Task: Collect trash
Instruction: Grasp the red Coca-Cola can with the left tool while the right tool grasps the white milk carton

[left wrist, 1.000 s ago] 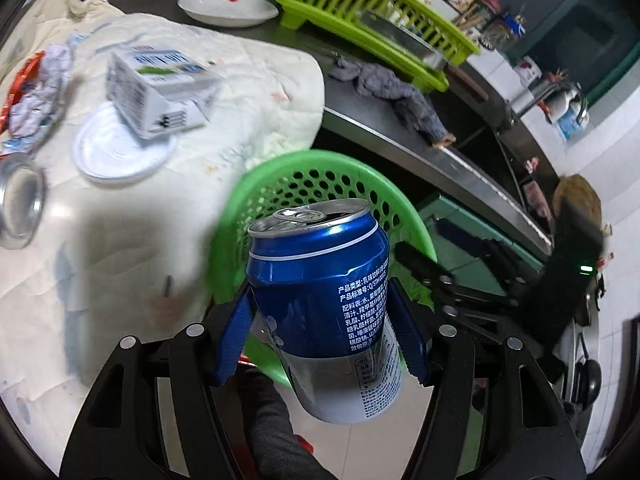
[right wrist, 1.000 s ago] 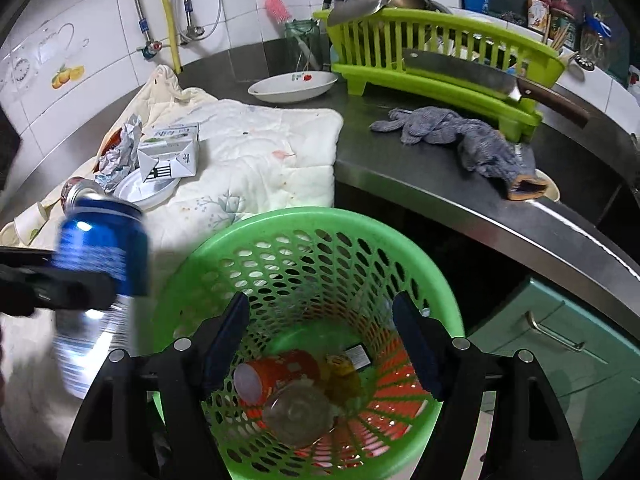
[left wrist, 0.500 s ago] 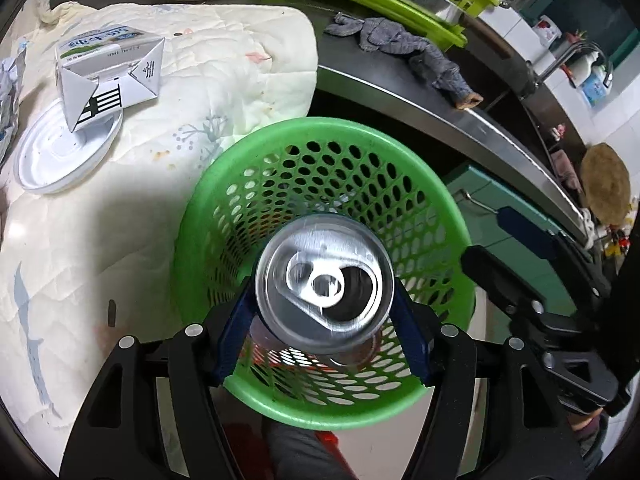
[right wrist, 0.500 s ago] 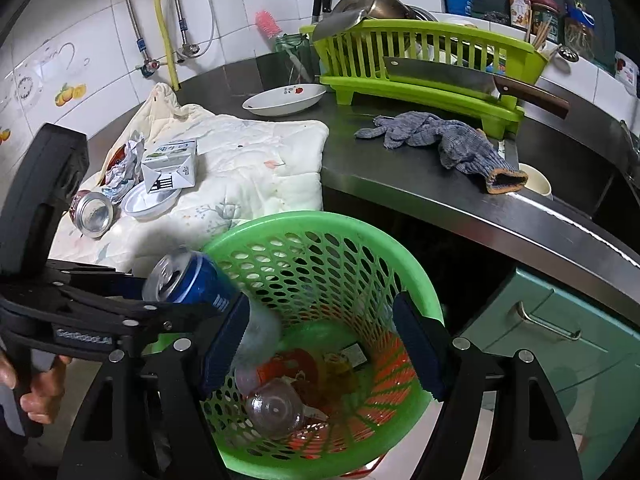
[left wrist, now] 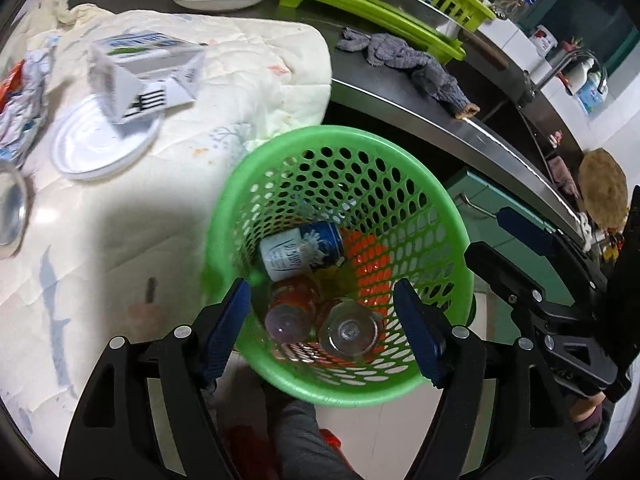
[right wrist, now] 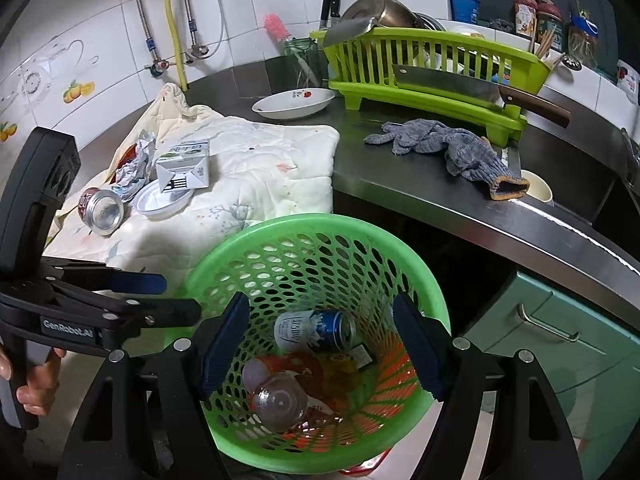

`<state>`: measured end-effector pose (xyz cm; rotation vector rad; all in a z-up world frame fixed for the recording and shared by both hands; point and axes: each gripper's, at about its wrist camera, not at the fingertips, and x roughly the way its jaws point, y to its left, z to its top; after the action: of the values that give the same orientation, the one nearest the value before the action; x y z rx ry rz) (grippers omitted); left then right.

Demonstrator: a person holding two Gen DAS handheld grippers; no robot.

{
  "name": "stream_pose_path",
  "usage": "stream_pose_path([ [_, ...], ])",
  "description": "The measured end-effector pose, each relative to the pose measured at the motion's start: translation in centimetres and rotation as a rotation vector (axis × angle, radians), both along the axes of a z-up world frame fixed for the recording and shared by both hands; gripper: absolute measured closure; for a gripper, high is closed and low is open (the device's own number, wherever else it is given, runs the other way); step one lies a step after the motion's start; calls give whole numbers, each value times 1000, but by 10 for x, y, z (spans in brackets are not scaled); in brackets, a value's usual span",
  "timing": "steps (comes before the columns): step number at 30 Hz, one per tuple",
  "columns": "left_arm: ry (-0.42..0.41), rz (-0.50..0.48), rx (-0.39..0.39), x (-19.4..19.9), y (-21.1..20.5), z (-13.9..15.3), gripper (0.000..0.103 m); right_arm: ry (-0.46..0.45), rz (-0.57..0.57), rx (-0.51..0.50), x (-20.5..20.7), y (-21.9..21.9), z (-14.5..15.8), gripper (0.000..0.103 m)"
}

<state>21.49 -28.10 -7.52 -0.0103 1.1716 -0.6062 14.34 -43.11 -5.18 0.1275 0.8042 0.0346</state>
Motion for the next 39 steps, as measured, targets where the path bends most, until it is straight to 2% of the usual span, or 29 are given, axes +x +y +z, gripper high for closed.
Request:
stream_pose_path([
  [8, -39, 54, -6, -5, 39, 16, 30, 5, 43, -7, 7, 24, 4, 32],
  [13, -52, 127, -5, -3, 74, 28, 30, -3, 85, -19, 18, 45, 11, 32],
  [17, -62, 222, 1, 6, 107, 42, 30, -14, 118, -24, 28, 61, 17, 32],
  [26, -73, 496, -12, 37, 187, 69, 21, -27, 183, -26, 51, 90, 28, 32],
  [31, -26, 620, -55, 60, 215, 66, 20, -34, 221, -30, 71, 104, 35, 31],
  [39, 27, 718, -77, 89, 224, 51, 20, -34, 258, -44, 110, 118, 42, 31],
])
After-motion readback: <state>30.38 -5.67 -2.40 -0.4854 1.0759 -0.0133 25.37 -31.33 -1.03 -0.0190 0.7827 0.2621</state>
